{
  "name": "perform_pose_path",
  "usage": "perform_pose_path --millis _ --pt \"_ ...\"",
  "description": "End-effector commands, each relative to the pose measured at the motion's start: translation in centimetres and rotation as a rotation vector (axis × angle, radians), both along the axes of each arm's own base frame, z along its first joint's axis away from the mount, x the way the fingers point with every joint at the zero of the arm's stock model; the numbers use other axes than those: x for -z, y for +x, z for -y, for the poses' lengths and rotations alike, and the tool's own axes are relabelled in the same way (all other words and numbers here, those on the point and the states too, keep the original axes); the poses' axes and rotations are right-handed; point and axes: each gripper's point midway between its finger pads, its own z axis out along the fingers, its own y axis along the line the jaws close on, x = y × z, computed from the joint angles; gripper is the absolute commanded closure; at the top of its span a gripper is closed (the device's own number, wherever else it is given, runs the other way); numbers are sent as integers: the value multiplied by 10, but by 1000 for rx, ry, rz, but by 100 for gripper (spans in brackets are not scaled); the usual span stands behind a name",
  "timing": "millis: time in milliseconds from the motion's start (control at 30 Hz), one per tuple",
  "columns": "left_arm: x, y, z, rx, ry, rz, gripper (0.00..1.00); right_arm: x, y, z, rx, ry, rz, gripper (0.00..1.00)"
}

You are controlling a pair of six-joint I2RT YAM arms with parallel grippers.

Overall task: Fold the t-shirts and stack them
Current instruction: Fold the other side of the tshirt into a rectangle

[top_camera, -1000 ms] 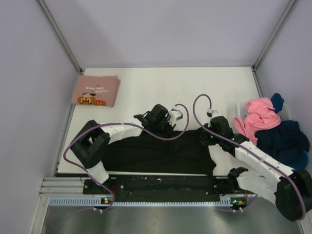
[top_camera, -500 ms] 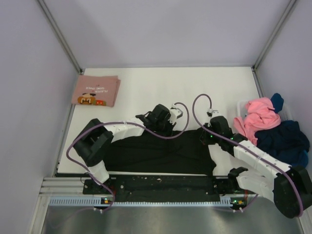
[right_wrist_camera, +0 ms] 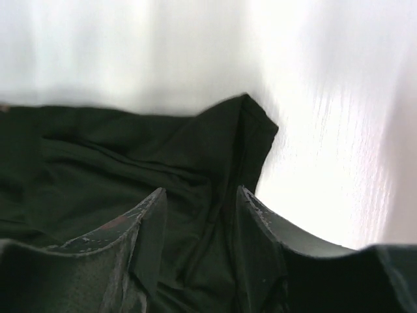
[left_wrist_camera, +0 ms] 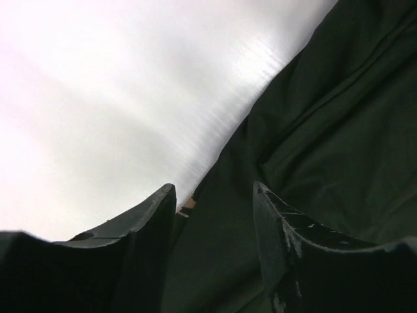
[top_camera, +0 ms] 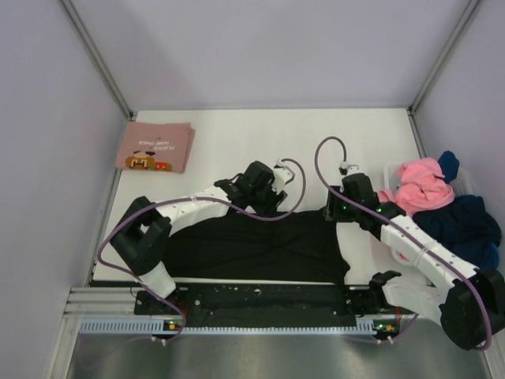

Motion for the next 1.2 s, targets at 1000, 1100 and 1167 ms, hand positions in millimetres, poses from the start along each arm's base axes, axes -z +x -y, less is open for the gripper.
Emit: perform_pose_path --millis 1000,1100,1167 --pt "-74 -63 7 480 -10 -3 38 -12 -9 16 176 126 -126 58" --pt "-88 -36 -23 358 11 18 37 -8 13 18 163 73 -148 52" --pt "-92 -11 -55 242 25 37 35 0 28 21 166 56 -151 52"
